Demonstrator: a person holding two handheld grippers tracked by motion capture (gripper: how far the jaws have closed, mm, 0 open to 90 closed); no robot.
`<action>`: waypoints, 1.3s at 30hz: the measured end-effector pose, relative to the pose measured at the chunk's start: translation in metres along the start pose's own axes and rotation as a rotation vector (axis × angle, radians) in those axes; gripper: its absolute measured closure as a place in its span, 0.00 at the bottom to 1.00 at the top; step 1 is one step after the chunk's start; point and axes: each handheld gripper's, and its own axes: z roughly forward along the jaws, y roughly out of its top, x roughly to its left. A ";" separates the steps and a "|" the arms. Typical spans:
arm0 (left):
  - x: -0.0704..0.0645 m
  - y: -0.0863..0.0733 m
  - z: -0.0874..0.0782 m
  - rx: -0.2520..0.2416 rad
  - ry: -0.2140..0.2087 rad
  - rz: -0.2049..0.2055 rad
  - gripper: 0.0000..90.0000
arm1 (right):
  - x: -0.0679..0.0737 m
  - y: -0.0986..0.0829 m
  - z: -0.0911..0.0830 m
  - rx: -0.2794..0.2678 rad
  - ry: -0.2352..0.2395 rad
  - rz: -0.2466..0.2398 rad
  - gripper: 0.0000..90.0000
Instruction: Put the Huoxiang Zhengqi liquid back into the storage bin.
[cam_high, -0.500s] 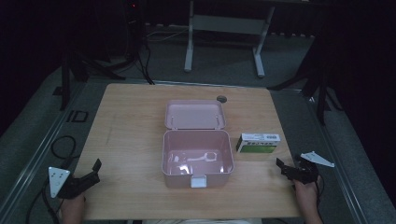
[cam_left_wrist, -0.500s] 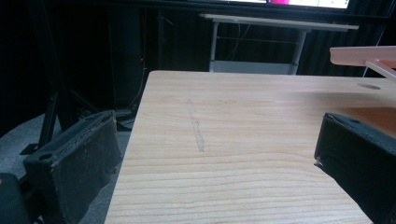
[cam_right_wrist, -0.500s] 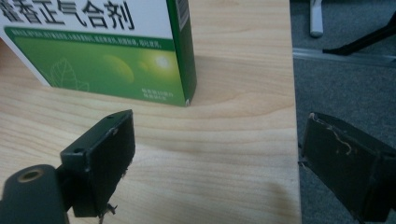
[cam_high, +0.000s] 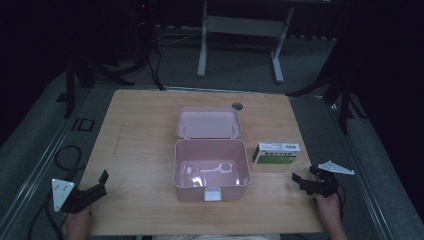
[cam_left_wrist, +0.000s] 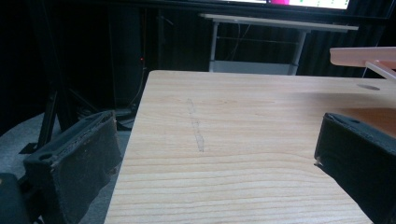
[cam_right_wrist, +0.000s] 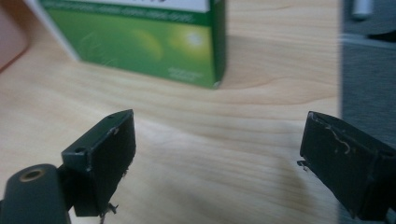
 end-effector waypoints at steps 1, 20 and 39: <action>0.000 0.000 0.000 0.001 -0.001 0.002 0.00 | -0.002 0.000 0.001 0.026 0.076 -0.024 0.11; 0.000 0.000 0.000 0.004 -0.004 -0.001 0.00 | 0.012 0.011 0.007 0.258 0.428 -0.404 0.11; 0.000 0.000 0.000 0.006 -0.005 -0.001 0.00 | 0.059 0.059 0.003 0.718 0.314 -0.823 0.12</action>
